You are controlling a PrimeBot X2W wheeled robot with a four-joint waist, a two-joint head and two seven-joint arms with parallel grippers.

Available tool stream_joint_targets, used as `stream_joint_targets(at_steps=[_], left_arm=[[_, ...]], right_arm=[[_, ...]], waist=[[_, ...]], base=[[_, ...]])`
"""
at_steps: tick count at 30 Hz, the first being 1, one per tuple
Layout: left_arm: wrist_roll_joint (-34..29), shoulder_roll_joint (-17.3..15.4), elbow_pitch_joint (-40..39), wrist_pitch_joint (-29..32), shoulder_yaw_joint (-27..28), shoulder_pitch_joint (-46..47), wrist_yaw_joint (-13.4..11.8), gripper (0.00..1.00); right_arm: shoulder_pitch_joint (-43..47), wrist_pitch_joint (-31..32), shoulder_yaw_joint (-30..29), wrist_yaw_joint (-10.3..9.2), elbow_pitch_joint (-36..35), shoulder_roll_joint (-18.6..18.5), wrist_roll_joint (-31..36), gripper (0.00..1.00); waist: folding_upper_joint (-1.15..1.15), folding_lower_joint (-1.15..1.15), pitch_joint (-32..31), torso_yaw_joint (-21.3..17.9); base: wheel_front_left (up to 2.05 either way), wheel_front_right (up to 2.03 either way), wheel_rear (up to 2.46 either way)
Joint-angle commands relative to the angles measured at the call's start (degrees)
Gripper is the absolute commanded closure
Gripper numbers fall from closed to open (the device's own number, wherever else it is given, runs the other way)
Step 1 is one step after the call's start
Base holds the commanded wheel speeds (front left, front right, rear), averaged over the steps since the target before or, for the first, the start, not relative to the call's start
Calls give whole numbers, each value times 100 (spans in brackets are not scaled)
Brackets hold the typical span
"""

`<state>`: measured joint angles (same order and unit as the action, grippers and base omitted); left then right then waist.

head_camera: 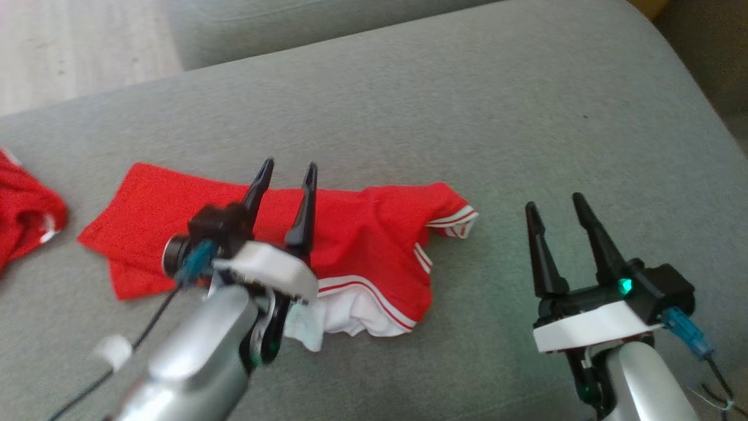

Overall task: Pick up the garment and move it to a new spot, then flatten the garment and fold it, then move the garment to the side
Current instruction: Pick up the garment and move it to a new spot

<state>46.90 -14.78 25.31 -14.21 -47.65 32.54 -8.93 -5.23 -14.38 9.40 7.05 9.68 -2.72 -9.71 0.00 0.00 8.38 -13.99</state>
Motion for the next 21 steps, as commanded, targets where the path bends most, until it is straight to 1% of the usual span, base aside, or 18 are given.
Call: stream_joint_targets(at_steps=[1, 3, 6, 11, 15, 18, 19, 21], left_arm=[[-180, -196, -391, -69, 354, -196, -163, 0], [-436, -242, -828, -74, 695, -596, -392, 0], [-900, -267, -1398, -76, 1187, -1315, -668, 0], [-1630, -178, -1881, -77, 1923, -2427, -859, 0], [-2144, 6, -2123, -78, 2511, -3091, -849, 0], [-2536, 129, -2234, -78, 2893, -3472, -736, 0], [-2536, 129, -2234, -78, 2893, -3472, -736, 0], [-2718, 231, -2254, -78, 3129, -3703, -613, 0]], right_arm=[[-70, -62, 39, 44, -229, -16, 90, 0], [-39, -62, -54, 44, -276, -16, 156, 0], [24, -62, -230, 44, -338, -16, 259, 0], [191, -62, -461, 44, -364, -16, 478, 0], [350, -62, -669, 44, -417, -16, 631, 0], [473, -62, -771, 44, -417, -16, 704, 0], [473, -62, -771, 44, -417, -16, 704, 0], [549, -62, -790, 44, -388, -16, 752, 0]], waist=[[0, 0, -75, 200], [0, 0, -114, 335], [0, 0, -171, 564], [0, 0, -320, 917], [0, 0, -449, 1156], [0, 0, -544, 1281], [0, 0, -544, 1281], [0, 0, -614, 1333]], base=[[0, 0, 0], [0, 0, 0], [0, 0, 0], [0, 0, 0], [0, 0, 0], [0, 0, 0], [0, 0, 0], [0, 0, 0]])
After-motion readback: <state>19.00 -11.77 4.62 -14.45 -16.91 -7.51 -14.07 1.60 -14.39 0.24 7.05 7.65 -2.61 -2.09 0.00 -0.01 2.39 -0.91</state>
